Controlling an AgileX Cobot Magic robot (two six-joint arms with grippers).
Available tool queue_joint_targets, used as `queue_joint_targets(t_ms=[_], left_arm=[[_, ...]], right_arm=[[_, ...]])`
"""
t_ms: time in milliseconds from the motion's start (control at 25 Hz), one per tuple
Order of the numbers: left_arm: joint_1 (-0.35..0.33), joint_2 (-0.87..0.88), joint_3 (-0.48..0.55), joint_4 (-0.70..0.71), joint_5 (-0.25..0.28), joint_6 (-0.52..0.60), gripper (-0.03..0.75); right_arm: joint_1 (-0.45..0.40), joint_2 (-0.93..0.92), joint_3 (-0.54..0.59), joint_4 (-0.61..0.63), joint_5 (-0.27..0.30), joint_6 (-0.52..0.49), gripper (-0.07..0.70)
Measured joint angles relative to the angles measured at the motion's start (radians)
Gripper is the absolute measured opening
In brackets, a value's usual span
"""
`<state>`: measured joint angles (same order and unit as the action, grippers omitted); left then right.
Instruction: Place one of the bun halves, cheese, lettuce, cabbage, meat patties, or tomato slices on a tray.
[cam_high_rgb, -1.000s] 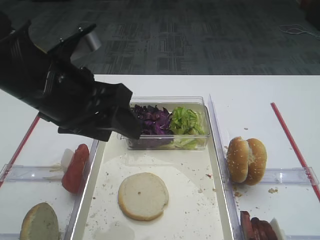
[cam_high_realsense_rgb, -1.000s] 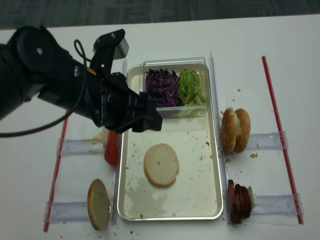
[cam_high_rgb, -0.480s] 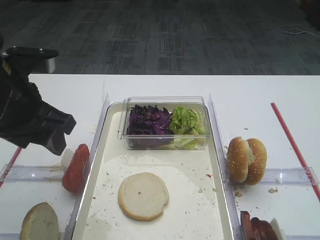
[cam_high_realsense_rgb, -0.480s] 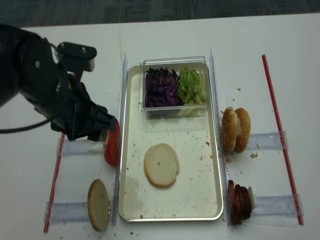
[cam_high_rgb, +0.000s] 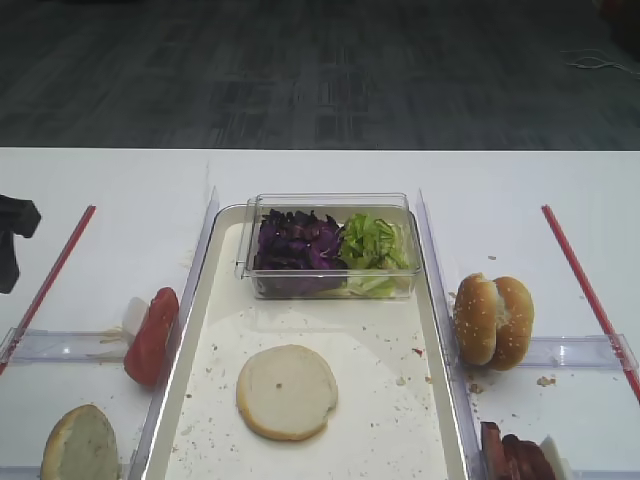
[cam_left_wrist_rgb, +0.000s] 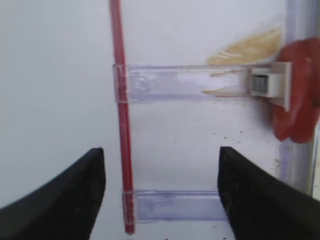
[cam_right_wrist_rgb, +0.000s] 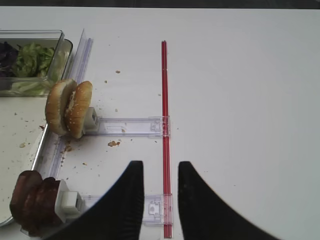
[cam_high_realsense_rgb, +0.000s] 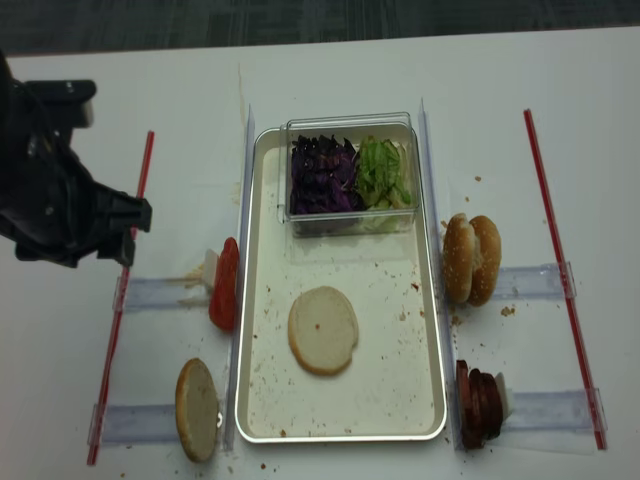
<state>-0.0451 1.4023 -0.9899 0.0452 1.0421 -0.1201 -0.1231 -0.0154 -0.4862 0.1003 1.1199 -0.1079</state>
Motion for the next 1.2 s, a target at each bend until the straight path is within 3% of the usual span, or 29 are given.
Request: queue_joint_targets(t_ms=[120, 360, 840, 1200], left_arm=[[0.044, 0.0, 0.0, 0.004, 0.009, 0.013, 0.477], [0.049, -0.061, 0.035, 0.002, 0.014, 0.014, 0.477], [0.049, -0.432, 0.359, 0.002, 0.063, 0.014, 0.477], [0.049, -0.734, 0.481, 0.002, 0.094, 0.014, 0.477]], right_arm=[[0.0, 0.0, 0.0, 0.0, 0.0, 0.0, 0.23], [0.0, 0.0, 0.0, 0.0, 0.0, 0.0, 0.23], [0.0, 0.0, 0.0, 0.0, 0.002, -0.002, 0.23], [0.0, 0.0, 0.0, 0.0, 0.002, -0.002, 0.23]])
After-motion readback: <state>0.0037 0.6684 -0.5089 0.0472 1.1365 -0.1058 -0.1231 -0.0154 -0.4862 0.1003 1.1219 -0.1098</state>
